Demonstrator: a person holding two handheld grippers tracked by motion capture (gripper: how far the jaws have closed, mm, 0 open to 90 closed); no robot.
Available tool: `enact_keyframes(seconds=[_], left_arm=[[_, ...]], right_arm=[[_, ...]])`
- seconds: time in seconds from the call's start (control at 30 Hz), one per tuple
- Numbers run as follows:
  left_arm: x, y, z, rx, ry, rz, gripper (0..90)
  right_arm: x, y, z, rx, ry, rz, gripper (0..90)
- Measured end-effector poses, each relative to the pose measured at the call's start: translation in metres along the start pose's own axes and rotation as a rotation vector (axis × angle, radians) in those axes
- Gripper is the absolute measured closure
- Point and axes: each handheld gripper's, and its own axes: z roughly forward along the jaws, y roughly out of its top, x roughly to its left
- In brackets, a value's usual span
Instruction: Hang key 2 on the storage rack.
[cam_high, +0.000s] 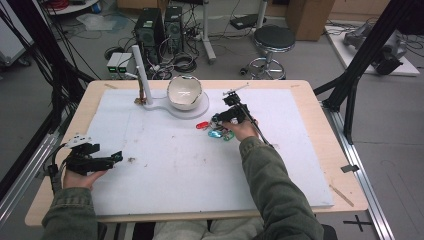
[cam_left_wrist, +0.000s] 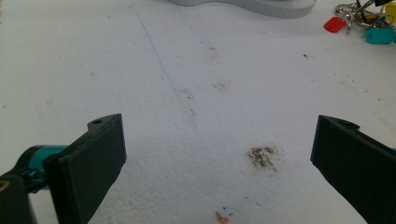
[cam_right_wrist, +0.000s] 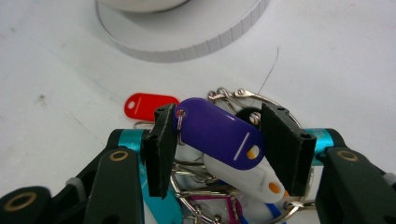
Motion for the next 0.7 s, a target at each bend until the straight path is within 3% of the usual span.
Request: enact_keyframes(seconds=[0.4,0.7], left_arm=[[-0.001,0.001,0.0,0.0,-0.002,0.003,3.7],[-0.001,0.001,-0.001,-0.002,-0.002,-0.002,3.7]], right_arm=[[0.0,0.008,-0.023,-0.068,0.077,0.079,47.3],[0.013,0.021,-0.036,-0.093,0.109,0.076,47.3]])
